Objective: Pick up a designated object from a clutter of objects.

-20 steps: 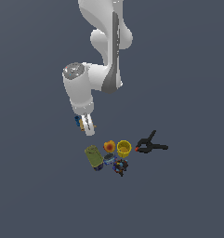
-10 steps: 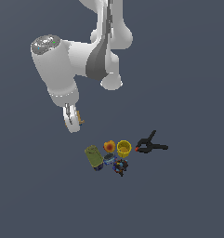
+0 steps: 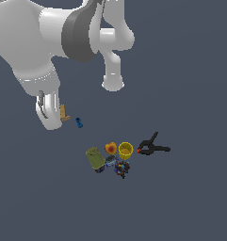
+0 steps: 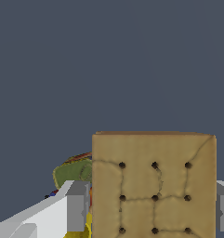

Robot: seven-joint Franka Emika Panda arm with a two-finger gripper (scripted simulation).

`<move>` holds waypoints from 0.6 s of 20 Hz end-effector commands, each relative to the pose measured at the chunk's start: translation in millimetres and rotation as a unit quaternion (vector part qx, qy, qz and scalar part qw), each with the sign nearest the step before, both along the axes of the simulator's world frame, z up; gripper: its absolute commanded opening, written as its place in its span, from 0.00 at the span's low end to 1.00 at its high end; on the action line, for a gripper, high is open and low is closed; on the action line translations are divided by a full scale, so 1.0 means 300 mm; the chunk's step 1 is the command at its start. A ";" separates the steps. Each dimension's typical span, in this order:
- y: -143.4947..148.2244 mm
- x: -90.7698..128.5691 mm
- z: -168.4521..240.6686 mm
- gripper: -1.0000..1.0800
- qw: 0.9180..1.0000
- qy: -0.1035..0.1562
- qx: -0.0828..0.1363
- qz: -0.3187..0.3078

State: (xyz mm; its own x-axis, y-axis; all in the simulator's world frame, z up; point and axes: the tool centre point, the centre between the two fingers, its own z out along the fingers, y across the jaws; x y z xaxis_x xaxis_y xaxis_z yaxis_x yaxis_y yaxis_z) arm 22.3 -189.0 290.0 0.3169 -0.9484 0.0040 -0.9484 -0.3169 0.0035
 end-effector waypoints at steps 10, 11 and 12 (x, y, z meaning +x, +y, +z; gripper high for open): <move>-0.093 0.117 0.233 0.00 1.000 0.000 0.001 0.002; -0.101 0.126 0.250 0.00 1.000 0.000 0.001 0.002; -0.107 0.135 0.266 0.00 1.000 -0.001 0.002 0.002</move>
